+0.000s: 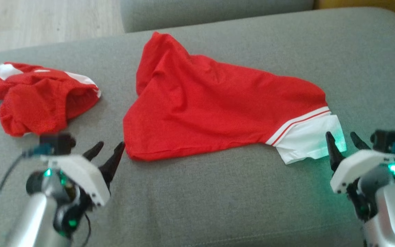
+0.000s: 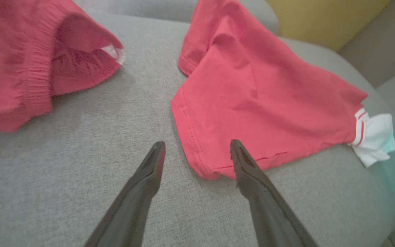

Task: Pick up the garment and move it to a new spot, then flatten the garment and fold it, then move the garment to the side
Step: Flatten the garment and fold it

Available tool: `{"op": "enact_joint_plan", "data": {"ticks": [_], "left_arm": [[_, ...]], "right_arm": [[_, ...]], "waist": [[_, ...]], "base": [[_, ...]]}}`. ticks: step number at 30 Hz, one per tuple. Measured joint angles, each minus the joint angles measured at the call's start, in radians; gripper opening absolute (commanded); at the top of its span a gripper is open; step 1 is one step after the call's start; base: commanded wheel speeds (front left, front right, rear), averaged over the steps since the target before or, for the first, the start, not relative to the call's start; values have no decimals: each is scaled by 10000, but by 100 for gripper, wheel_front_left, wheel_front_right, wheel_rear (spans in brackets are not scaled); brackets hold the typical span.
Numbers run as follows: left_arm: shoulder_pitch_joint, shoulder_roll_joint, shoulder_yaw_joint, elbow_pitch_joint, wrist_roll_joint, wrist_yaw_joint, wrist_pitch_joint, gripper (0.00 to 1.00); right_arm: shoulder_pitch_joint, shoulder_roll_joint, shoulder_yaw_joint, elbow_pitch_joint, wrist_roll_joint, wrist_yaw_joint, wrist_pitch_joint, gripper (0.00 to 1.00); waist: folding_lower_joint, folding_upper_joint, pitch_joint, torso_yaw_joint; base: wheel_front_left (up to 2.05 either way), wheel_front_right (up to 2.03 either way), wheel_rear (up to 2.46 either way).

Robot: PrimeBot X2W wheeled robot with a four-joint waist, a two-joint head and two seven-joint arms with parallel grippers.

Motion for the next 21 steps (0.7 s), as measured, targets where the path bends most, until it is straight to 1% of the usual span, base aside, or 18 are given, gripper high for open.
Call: {"op": "enact_joint_plan", "data": {"ticks": [1, 6, 11, 15, 21], "left_arm": [[-243, 171, -144, -6, -190, -61, 502, 100], [-1093, 719, -721, 75, -1091, -73, 2353, 100], [-1549, 1091, -1394, 299, -1758, -75, 3653, 100], [-1848, 1338, -1795, 454, -2293, -75, 4370, 100], [-2439, 1720, -2230, 953, -2341, -75, 4842, 100]], "right_arm": [[-128, -17, -15, 12, 0, 0, 309, 100], [-708, -59, -226, 355, 27, 0, 1925, 100], [-1020, -82, -431, 499, -17, 0, 2721, 100], [-1270, -67, -489, 637, -31, 0, 3304, 100], [-1562, -48, -336, 757, 267, 0, 3906, 100]], "waist": [[0, 0, 81, -13], [1, 0, 490, -97], [1, 0, 827, -165], [1, 0, 1000, -185], [1, 0, 1158, -233]], "base": [[0, 0, 0], [0, 0, 0], [0, 0, 0], [0, 0, 0], [0, 0, 0]]}}
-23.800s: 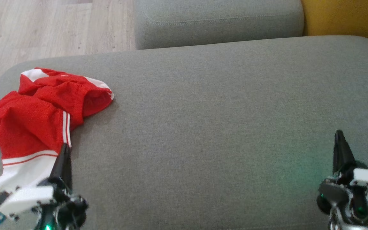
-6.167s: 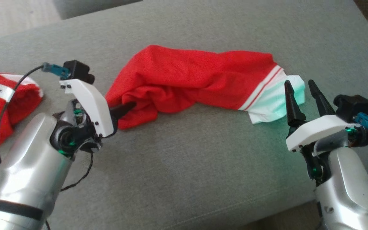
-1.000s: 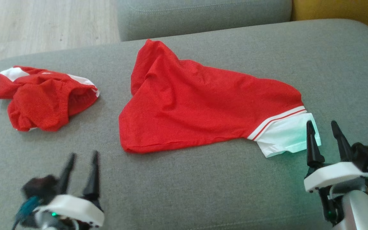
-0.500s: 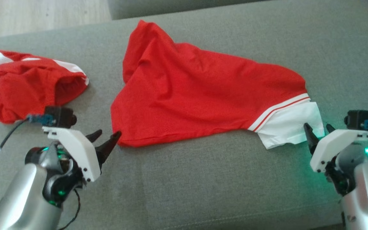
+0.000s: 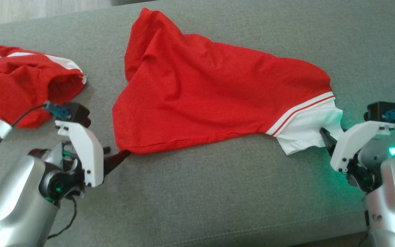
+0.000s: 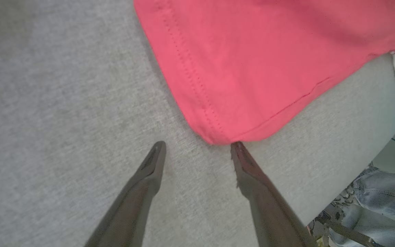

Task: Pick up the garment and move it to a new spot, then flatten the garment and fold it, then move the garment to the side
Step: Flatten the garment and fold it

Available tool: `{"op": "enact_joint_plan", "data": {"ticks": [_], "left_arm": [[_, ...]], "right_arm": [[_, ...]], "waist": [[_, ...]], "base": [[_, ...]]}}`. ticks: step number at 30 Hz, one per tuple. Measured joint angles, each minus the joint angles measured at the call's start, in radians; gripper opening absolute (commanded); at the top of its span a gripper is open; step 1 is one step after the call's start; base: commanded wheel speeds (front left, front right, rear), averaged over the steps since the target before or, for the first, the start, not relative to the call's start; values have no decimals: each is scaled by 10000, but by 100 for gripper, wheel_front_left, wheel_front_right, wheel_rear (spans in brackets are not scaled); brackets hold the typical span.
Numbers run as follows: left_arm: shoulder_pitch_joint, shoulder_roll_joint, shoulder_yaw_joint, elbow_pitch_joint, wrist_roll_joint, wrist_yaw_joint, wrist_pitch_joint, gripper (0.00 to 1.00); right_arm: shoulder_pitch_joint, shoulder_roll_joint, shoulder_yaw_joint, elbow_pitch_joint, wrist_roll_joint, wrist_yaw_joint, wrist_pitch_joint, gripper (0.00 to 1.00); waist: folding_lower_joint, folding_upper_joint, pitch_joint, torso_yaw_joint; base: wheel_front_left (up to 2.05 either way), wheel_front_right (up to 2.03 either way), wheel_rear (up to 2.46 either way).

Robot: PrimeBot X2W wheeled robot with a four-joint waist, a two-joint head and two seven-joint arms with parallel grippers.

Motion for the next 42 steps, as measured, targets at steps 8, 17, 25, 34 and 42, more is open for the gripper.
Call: {"op": "enact_joint_plan", "data": {"ticks": [8, 17, 25, 34, 42], "left_arm": [[-405, -21, -506, 353, -830, 0, -188, 100], [-773, 180, -1162, 744, -1523, -58, -815, 0], [-775, 587, -1605, 558, -1948, -58, -1578, 0], [-1833, 826, -1611, 59, -1668, -58, -3106, 0], [-4986, 708, -1852, 740, -836, -58, -3367, 0]], "right_arm": [[-121, -36, 303, -82, 487, 0, 575, 100], [-29, -207, 1089, -257, 1356, 0, 533, 0], [424, -497, 1179, -1340, 2698, 0, -345, 0], [-74, -825, 1482, -2775, 3908, 0, -1862, 0], [-3508, -1223, 2238, -2230, 4594, 0, -2824, 0]], "waist": [[-1, 0, 117, -114], [-1, 0, -6, -163], [-1, 0, -508, -98], [-1, 0, -22, -40], [1, 0, 1345, 135]], "base": [[0, 0, 0], [0, 0, 0], [0, 0, 0], [0, 0, 0], [0, 0, 0]]}}
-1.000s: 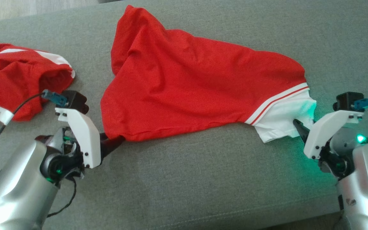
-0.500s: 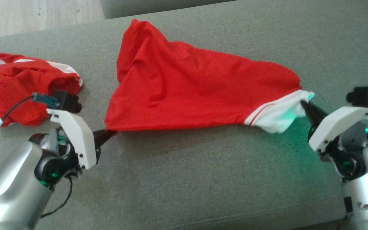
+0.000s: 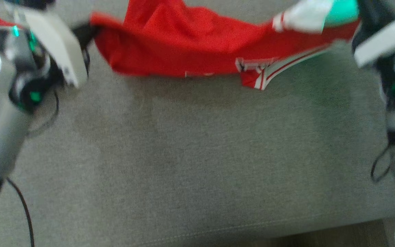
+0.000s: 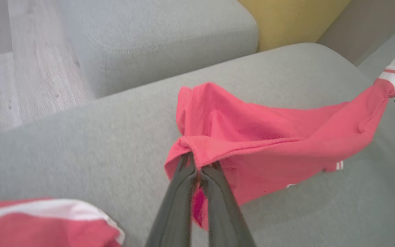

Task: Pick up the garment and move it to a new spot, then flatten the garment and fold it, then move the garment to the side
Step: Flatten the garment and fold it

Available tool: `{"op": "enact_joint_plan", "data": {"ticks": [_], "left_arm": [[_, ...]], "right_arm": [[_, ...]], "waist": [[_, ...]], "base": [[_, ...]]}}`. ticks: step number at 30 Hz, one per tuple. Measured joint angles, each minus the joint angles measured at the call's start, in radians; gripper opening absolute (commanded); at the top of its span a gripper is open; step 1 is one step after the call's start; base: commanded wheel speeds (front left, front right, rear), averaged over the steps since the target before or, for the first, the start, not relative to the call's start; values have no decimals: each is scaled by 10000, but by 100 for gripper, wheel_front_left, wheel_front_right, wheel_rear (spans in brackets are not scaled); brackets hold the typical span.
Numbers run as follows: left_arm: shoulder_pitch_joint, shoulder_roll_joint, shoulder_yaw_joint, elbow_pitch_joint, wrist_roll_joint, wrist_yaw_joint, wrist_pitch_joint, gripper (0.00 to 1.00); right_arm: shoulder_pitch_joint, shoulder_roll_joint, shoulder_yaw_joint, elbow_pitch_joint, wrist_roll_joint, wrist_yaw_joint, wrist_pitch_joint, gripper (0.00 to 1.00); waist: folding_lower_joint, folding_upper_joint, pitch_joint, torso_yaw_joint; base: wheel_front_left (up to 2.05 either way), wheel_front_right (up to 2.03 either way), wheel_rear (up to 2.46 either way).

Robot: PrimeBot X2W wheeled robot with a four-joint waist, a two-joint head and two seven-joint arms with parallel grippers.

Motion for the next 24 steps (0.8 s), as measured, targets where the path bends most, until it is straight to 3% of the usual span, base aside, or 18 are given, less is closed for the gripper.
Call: {"op": "enact_joint_plan", "data": {"ticks": [12, 24], "left_arm": [[-5283, -723, 71, 2140, 663, -2, -1546, 0], [-8579, -1062, 117, 3942, 757, -2, -2309, 0]], "right_arm": [[-5823, -205, 690, 2038, 489, 0, -2080, 0], [-9877, -802, 1511, 3657, 568, 0, -3037, 0]], "waist": [[2, -1, 2039, 335], [-1, 0, 2324, 439]], "base": [[0, 0, 0], [0, 0, 0]]}}
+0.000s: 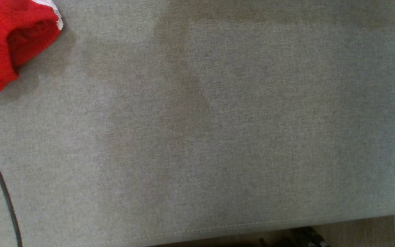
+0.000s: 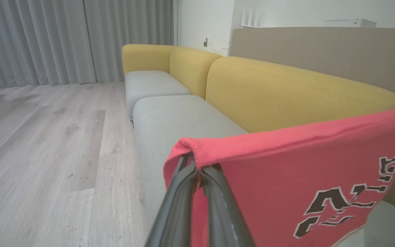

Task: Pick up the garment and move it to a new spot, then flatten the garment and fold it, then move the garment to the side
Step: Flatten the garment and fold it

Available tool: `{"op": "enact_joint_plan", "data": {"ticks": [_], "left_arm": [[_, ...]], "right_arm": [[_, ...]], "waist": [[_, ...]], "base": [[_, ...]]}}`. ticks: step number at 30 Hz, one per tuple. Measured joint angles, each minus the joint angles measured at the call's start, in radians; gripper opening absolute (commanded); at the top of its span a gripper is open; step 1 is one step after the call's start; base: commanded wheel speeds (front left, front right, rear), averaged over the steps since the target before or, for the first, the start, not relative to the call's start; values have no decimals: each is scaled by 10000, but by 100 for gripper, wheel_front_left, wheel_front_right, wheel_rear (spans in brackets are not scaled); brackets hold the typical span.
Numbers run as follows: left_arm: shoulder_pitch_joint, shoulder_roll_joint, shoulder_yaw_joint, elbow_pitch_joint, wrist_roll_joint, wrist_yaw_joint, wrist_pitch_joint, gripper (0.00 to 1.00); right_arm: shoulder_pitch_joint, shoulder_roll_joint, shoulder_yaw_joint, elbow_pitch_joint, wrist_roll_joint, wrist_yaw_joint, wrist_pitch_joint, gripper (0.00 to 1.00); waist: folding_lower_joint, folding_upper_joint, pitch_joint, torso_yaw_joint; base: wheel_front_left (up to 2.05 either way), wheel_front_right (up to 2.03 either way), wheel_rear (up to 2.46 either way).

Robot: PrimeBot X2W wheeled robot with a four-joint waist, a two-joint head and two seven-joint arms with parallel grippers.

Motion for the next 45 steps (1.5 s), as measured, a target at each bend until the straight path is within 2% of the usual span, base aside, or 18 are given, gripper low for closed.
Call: {"op": "enact_joint_plan", "data": {"ticks": [5, 10, 13, 17, 22, 26, 28, 33, 39, 45], "left_arm": [[-853, -10, -261, 558, -314, 0, -6, 0], [-673, -35, -878, 775, -761, 0, -213, 0], [89, -69, -1465, 433, -1223, 0, -535, 0], [1600, 132, -2719, -71, -1630, 0, -596, 0], [3384, 811, -3639, -715, -2765, 0, -88, 0], [4752, 1183, -4226, -1250, -3921, 0, 976, 0], [5892, 1350, -4677, -1722, -4560, 0, 1758, 0], [7491, 1902, -5519, -2579, -4949, 8, 2773, 0], [9105, 2713, -6247, -4320, -5446, 589, 3829, 0], [10079, 3678, -6627, -6447, -6165, 1490, 5024, 0]], "right_arm": [[-1327, -274, 372, 640, 12, 0, -15, 0], [-1313, -372, 1152, 1074, 151, 0, 136, 0], [-671, -612, 1908, 926, 410, 0, 456, 0], [914, -1323, 2725, 464, 1011, 0, 1018, 0], [3223, -2243, 3419, -301, 1894, 0, 1879, 0], [4919, -2711, 3883, -838, 2451, 0, 3298, 0], [6245, -3170, 4309, -1434, 2807, 0, 4594, 0], [8196, -3910, 4794, -2318, 3173, 0, 6799, 0], [10077, -4750, 4821, -3521, 3423, 0, 9457, 0], [12062, -5375, 4109, -5342, 3601, 0, 11227, 0]], "waist": [[-1, 0, -33, 34], [0, 0, -65, 72], [-1, 0, -183, 115], [0, 0, -509, 160], [-1, 0, -1248, 166], [-1, 1, -2063, 113], [-1, 1, -2740, 44], [-2, 1, -3869, -127], [-2, 1, -5012, -432], [-2, 1, -5536, -697]], "base": [[0, 0, 0], [0, 0, 0], [0, 0, 0], [0, 0, 0], [0, 0, 0], [0, 0, 0], [0, 0, 0], [0, 0, 0], [0, 0, 0], [0, 0, 0]]}}
